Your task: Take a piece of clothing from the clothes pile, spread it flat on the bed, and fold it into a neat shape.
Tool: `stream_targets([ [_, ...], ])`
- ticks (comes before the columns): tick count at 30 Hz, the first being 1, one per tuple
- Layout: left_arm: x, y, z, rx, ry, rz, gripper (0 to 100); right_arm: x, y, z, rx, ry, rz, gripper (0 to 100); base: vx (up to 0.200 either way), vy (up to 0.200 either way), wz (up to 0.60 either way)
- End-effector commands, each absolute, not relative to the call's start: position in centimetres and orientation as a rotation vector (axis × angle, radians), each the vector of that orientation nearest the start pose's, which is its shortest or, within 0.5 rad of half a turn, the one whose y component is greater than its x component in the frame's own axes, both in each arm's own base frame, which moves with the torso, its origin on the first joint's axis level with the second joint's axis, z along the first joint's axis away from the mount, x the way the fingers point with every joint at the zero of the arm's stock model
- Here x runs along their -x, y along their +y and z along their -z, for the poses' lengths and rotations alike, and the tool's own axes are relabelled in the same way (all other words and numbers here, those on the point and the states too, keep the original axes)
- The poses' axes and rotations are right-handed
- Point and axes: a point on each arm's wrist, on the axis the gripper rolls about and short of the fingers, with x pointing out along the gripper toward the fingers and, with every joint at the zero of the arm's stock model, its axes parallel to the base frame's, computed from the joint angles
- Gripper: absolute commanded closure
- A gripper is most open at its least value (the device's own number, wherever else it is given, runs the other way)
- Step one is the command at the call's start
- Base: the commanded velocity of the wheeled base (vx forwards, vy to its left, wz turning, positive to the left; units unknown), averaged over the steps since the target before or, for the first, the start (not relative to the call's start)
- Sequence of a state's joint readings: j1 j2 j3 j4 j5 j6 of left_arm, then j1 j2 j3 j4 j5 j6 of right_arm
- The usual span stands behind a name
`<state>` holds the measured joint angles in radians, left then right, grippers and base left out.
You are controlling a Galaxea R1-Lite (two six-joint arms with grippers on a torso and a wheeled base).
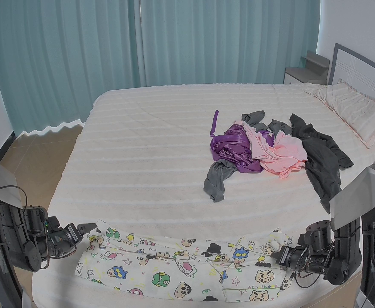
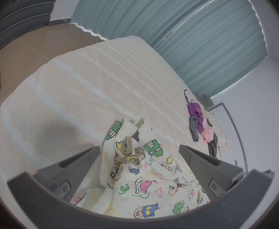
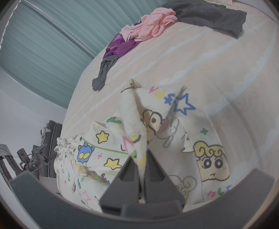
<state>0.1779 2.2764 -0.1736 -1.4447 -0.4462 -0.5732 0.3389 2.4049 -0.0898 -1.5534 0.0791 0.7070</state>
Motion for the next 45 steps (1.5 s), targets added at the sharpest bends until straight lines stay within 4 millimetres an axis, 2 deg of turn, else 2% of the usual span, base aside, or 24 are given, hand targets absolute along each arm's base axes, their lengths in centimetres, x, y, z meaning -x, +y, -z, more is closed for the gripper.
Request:
stream_targets([
  [1, -24.7, 3.4, 2.6, 0.757, 0.710, 0.066, 0, -21.9, 8.0, 5.1, -0.561, 0.867, -0.116, 100, 0.000, 0.000, 0.00],
  [3, -24.6, 3.4, 2.6, 0.749, 0.710, 0.071, 0, -21.8, 8.3, 5.0, -0.555, 0.866, -0.125, 100, 0.000, 0.000, 0.00],
  [4, -24.7, 3.4, 2.6, 0.743, 0.708, 0.073, 0, -21.8, 8.3, 5.0, -0.554, 0.864, -0.128, 0, 0.000, 0.000, 0.00],
  [9, -24.9, 3.5, 2.6, 0.680, 0.701, 0.090, 0, -21.6, 8.0, 4.0, -0.554, 0.832, -0.116, 0, 0.000, 0.000, 0.00],
  [14, -25.7, 3.5, 2.2, 0.611, 0.660, 0.078, 0, -22.1, 6.7, 2.4, -0.511, 0.738, -0.082, 0, 0.000, 0.000, 0.00],
  [16, -26.9, 3.1, 1.5, 0.578, 0.625, 0.054, 0, -22.4, 5.6, 1.6, -0.492, 0.692, -0.053, 0, 0.000, 0.000, 0.00],
  [19, -27.5, 2.4, 0.4, 0.565, 0.656, 0.058, 0, -22.6, 4.9, 0.8, -0.501, 0.645, -0.037, 0, 0.000, 0.000, 0.00],
  [21, -28.0, 2.0, -0.8, 0.561, 0.677, 0.060, 0, -22.7, 4.6, 0.5, -0.507, 0.633, -0.027, 0, 0.000, 0.000, 0.00],
  [24, -28.3, 1.7, -4.3, 0.567, 0.705, 0.066, 0, -22.7, 4.5, 0.5, -0.508, 0.633, -0.026, 0, 0.000, 0.000, 0.00],
  [25, -28.3, 1.7, -4.3, 0.567, 0.705, 0.066, 0, -22.7, 4.5, 0.5, -0.508, 0.633, -0.026, 0, 0.000, 0.000, 0.00],
  [26, -28.2, 1.3, -5.5, 0.560, 0.742, 0.074, 0, -22.7, 4.6, 0.5, -0.506, 0.632, -0.028, 0, 0.000, 0.000, 0.00],
  [29, -28.2, 1.2, -6.6, 0.533, 0.764, 0.083, 0, -22.7, 4.7, 0.6, -0.505, 0.636, -0.033, 0, 0.000, 0.000, 0.00],
  [31, -28.0, 1.1, -8.0, 0.516, 0.736, 0.104, 0, -22.6, 4.7, 0.6, -0.505, 0.638, -0.032, 0, 0.000, 0.000, 0.00],
  [33, -27.8, 0.6, -8.6, 0.512, 0.723, 0.124, 0, -22.6, 4.8, 0.6, -0.505, 0.639, -0.035, 0, 0.000, 0.000, 0.00],
  [39, -27.4, -1.6, -8.2, 0.578, 0.774, 0.144, 0, -22.6, 4.9, 0.8, -0.501, 0.646, -0.038, 0, 0.000, 0.000, 0.00],
  [41, -27.3, -2.3, -7.4, 0.622, 0.815, 0.135, 0, -22.6, 5.0, 0.8, -0.501, 0.648, -0.041, 0, 0.000, 0.000, 0.00],
  [42, -27.3, -2.4, -6.1, 0.649, 0.867, 0.109, 0, -22.6, 5.1, 0.8, -0.502, 0.649, -0.043, 0, 0.000, 0.000, 0.00],
  [45, -27.2, -2.4, -4.5, 0.660, 0.929, 0.082, 0, -22.5, 5.2, 0.8, -0.501, 0.652, -0.048, 0, 0.000, 0.000, 0.00],
])
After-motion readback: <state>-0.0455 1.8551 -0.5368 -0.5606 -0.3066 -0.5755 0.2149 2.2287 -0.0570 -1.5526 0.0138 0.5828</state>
